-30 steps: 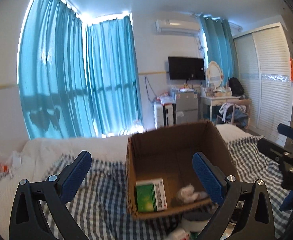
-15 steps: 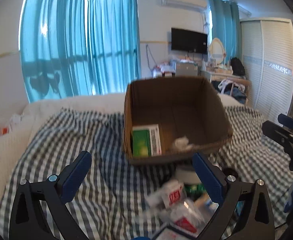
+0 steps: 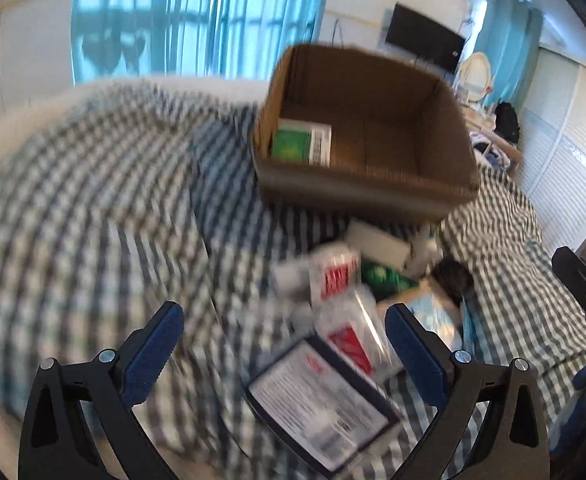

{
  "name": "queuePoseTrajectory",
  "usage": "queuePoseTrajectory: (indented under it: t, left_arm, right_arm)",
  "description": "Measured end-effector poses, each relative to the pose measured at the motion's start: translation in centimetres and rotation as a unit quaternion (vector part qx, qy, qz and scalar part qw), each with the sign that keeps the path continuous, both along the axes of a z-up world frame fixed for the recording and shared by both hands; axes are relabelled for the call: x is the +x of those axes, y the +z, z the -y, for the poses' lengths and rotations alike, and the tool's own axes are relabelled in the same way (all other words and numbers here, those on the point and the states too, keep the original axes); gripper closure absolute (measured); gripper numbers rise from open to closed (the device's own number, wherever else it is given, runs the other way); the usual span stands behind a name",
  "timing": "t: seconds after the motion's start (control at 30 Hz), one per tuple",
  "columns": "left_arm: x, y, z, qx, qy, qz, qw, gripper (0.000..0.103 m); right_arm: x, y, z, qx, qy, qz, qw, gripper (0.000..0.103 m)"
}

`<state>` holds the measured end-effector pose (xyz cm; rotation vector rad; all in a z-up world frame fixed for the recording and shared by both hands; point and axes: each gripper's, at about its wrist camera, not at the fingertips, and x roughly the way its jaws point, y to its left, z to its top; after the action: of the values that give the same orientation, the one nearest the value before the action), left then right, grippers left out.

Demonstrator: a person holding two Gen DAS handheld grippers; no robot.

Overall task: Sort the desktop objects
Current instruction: 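Grasp the clear plastic bag with the left tool while the right tool grasps the blue blister pack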

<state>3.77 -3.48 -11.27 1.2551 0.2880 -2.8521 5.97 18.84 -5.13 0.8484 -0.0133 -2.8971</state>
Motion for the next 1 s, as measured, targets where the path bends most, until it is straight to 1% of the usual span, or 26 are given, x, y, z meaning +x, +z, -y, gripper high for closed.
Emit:
queuePoseTrajectory:
  t: [0.1, 0.17, 0.2, 0.27, 0.37, 0.43, 0.53, 0.57, 0.63, 0.67, 0.7, 0.77, 0.83, 0.87, 0.9, 0.93, 0.97, 1.0]
  left_arm:
    - [0.2, -1.6, -0.7, 0.024, 0.004, 0.028, 0.9993, 0.000]
    - [0.1, -2.7, -0.9, 0.064, -0.012, 0.049, 0.9967, 0.000]
    - [-0.1, -3.1, -0.9, 0.076, -0.011, 0.060, 0.9952, 0.000]
    - [-0.1, -3.9, -0.8, 0.083, -0.001, 0.075, 0.9937, 0.000]
    - [-0.1, -5.6, -0.5, 0.102, 0.022, 0.108, 0.9886, 0.000]
    - [-0.1, -6.4, -0.6, 0.109, 0.026, 0.125, 0.9858, 0.000]
    - [-0.2, -7.5, -0.8, 0.118, 0.032, 0.144, 0.9820, 0.000]
    - [-0.3, -7.8, -0.8, 0.123, 0.032, 0.150, 0.9805, 0.000]
    - [-0.6, -9.1, -0.8, 0.136, 0.036, 0.171, 0.9753, 0.000]
    - [-0.8, -9.8, -0.8, 0.147, 0.033, 0.182, 0.9716, 0.000]
    - [-0.9, -10.2, -0.9, 0.154, 0.026, 0.190, 0.9693, 0.000]
    - [-1.0, -11.2, -1.2, 0.157, 0.012, 0.207, 0.9657, 0.001]
    - [-1.0, -11.4, -1.4, 0.169, 0.000, 0.208, 0.9635, 0.009]
    - [-0.9, -11.6, -1.3, 0.175, -0.002, 0.210, 0.9621, 0.016]
    - [-0.8, -11.6, -1.1, 0.180, -0.001, 0.208, 0.9614, 0.028]
    - [-0.7, -11.7, -0.9, 0.184, -0.001, 0.208, 0.9608, 0.034]
    - [-0.6, -11.7, -0.8, 0.194, -0.004, 0.205, 0.9595, 0.047]
    - [-0.5, -11.7, -0.7, 0.204, -0.010, 0.202, 0.9577, 0.057]
  right_arm:
    - [0.4, -1.8, 0.6, 0.013, 0.006, 0.018, 1.000, 0.001]
    - [0.8, -2.9, 1.0, 0.022, 0.014, 0.030, 0.999, 0.003]
    - [0.9, -3.4, 1.0, 0.025, 0.015, 0.035, 0.999, 0.005]
    - [0.9, -4.1, 0.9, 0.028, 0.015, 0.047, 0.998, 0.008]
    - [0.7, -4.6, 0.5, 0.028, 0.010, 0.062, 0.998, 0.012]
    - [0.7, -4.9, 0.6, 0.026, 0.019, 0.064, 0.997, 0.014]
    - [0.3, -5.8, 1.0, 0.039, 0.021, 0.081, 0.996, 0.018]
    - [0.0, -6.3, 1.1, 0.042, 0.022, 0.092, 0.995, 0.022]
    - [-0.4, -7.1, 1.2, 0.045, 0.021, 0.108, 0.993, 0.035]
    - [-0.7, -7.7, 1.1, 0.050, 0.016, 0.119, 0.992, 0.045]
    - [-0.9, -8.1, 1.1, 0.055, 0.012, 0.127, 0.990, 0.051]
    - [-1.2, -9.0, 1.0, 0.062, 0.010, 0.142, 0.988, 0.053]
    - [-1.5, -9.5, 0.8, 0.064, 0.000, 0.153, 0.986, 0.053]
    - [-1.5, -9.6, 0.6, 0.060, -0.003, 0.154, 0.986, 0.058]
    - [-1.5, -9.5, 0.5, 0.056, -0.003, 0.154, 0.986, 0.067]
    - [-1.4, -9.3, 0.4, 0.052, 0.002, 0.155, 0.987, 0.074]
    - [-1.3, -9.2, 0.6, 0.050, 0.006, 0.154, 0.987, 0.078]
    - [-1.2, -9.0, 0.7, 0.050, 0.008, 0.152, 0.987, 0.081]
